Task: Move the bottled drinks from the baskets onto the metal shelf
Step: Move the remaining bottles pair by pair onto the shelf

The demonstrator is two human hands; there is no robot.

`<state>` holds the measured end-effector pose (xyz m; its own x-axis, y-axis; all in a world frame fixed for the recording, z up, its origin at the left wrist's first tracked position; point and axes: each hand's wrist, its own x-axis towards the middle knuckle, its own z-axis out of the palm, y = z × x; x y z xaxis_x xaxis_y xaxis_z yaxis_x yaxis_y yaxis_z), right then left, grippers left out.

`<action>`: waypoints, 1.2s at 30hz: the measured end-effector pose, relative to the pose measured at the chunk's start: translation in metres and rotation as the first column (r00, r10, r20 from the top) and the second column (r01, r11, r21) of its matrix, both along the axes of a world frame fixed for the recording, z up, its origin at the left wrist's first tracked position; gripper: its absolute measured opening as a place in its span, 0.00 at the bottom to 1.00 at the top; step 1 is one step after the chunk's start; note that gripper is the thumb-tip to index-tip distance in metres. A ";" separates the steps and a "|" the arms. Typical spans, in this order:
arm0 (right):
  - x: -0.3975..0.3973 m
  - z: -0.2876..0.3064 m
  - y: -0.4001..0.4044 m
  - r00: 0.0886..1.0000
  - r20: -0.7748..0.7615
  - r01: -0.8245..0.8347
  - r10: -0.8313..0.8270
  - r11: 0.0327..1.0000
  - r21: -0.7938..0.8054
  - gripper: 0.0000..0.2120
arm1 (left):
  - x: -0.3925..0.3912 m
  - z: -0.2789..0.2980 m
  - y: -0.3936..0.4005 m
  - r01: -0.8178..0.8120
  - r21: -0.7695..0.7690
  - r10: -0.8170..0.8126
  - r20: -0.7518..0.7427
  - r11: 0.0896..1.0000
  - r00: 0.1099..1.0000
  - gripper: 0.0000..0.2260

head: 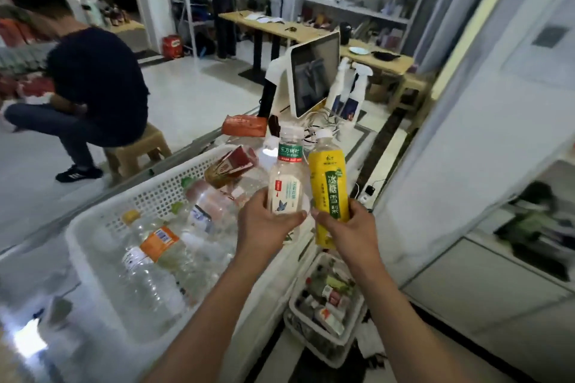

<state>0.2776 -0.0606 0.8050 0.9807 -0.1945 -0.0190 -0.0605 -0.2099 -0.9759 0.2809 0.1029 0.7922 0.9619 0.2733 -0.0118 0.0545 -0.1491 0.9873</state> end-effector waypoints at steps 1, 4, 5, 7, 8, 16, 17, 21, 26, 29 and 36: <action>-0.006 0.003 -0.014 0.999 0.013 0.047 -0.047 0.999 0.005 0.15 | 0.001 0.002 -0.014 0.037 0.008 -0.037 0.003 0.999 0.999 0.24; -0.029 0.012 -0.057 0.981 0.059 0.183 -0.183 0.983 0.008 0.15 | -0.001 0.007 -0.055 0.139 0.017 -0.139 0.023 0.990 0.990 0.19; -0.039 0.015 -0.072 0.969 0.067 0.236 -0.236 0.972 0.006 0.15 | -0.003 0.009 -0.071 0.187 0.021 -0.188 0.033 0.982 0.982 0.18; -0.063 0.022 -0.106 0.938 0.079 0.339 -0.337 0.941 -0.016 0.13 | -0.011 0.015 -0.108 0.295 0.032 -0.296 0.054 0.955 0.954 0.18; -0.075 0.024 -0.120 0.923 0.087 0.377 -0.374 0.926 -0.020 0.11 | -0.016 0.019 -0.124 0.334 0.038 -0.336 0.065 0.942 0.940 0.18; -0.211 0.049 -0.247 0.713 0.190 0.693 -0.675 0.720 -0.042 0.09 | -0.100 0.054 -0.291 0.665 0.095 -0.671 0.166 0.741 0.723 0.21; -0.233 0.053 -0.262 0.677 0.200 0.730 -0.708 0.681 -0.060 0.09 | -0.117 0.058 -0.312 0.697 0.108 -0.704 0.170 0.709 0.689 0.21; -0.326 0.063 -0.316 0.518 0.230 0.852 -0.824 0.521 -0.052 0.10 | -0.194 0.072 -0.390 0.798 0.126 -0.803 0.201 0.590 0.562 0.21; -0.449 0.073 -0.375 0.349 0.243 0.936 -0.905 0.351 -0.035 0.10 | -0.304 0.080 -0.481 0.902 0.127 -0.900 0.213 0.412 0.381 0.23; -0.515 0.075 -0.407 0.264 0.231 0.963 -0.937 0.269 -0.008 0.10 | -0.368 0.084 -0.530 0.946 0.109 -0.935 0.223 0.307 0.277 0.21; -0.637 0.082 -0.475 0.124 0.270 0.992 -0.955 0.124 -0.015 0.11 | -0.482 0.092 -0.618 0.985 0.091 -0.962 0.243 0.148 0.123 0.20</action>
<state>-0.3592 -0.5361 0.8874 -0.0714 -0.9658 0.2491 -0.1971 -0.2311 -0.9527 -0.2010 -0.5154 0.8840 0.3884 -0.8878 0.2469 -0.2623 0.1503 0.9532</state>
